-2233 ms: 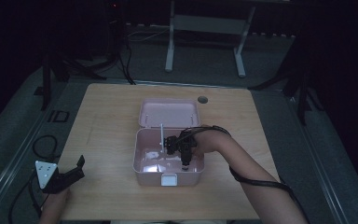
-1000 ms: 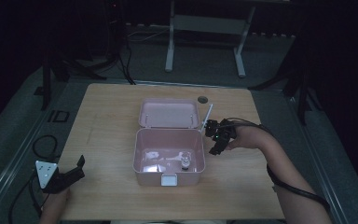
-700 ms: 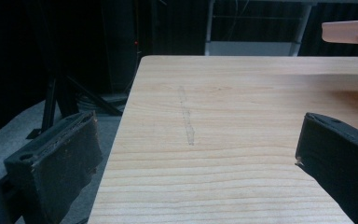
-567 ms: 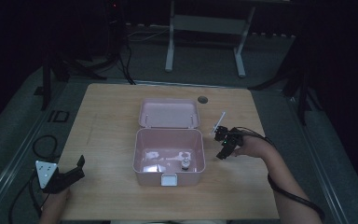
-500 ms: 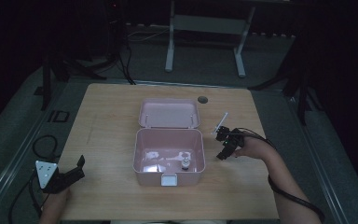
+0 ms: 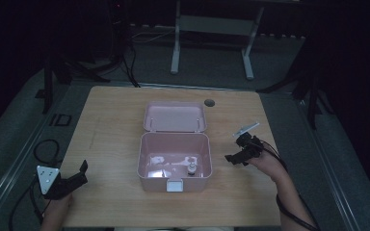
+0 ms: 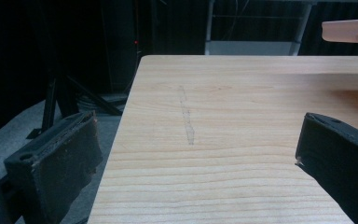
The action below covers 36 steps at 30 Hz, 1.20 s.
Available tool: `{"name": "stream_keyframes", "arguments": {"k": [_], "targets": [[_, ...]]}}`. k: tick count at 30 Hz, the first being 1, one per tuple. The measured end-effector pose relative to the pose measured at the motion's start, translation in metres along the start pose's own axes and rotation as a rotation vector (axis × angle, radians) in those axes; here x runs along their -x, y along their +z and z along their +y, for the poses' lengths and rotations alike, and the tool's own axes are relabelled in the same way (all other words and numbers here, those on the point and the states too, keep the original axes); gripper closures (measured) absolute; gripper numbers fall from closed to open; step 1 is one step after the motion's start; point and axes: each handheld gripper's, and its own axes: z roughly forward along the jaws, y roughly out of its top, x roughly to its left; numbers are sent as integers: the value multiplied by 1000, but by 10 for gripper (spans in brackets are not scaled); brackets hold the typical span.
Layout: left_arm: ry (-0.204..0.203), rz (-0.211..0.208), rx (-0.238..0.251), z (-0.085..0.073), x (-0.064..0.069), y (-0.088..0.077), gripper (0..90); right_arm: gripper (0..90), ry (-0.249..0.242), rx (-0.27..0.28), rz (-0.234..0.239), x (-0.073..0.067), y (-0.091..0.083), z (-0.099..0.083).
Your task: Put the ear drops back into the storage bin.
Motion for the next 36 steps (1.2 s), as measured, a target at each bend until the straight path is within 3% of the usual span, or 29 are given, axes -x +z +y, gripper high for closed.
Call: {"name": "stream_keyframes", "arguments": {"k": [2,4,9,20,29,36], "targets": [[0,0,0,0,0,0,3,110,50,48,-25,1,0,-5],[0,1,0,0,0,0,3,109,78,94,-73,1,-1,-9],[1,1,0,0,0,0,3,110,152,189,-137,2,-2,-20],[-2,-1,0,0,0,0,3,111,333,289,-292,-1,-1,-49],[-2,0,0,0,0,0,3,110,394,366,-366,-5,-12,-76],[-2,3,0,0,0,0,3,110,402,417,-405,-12,-19,-96]]}}
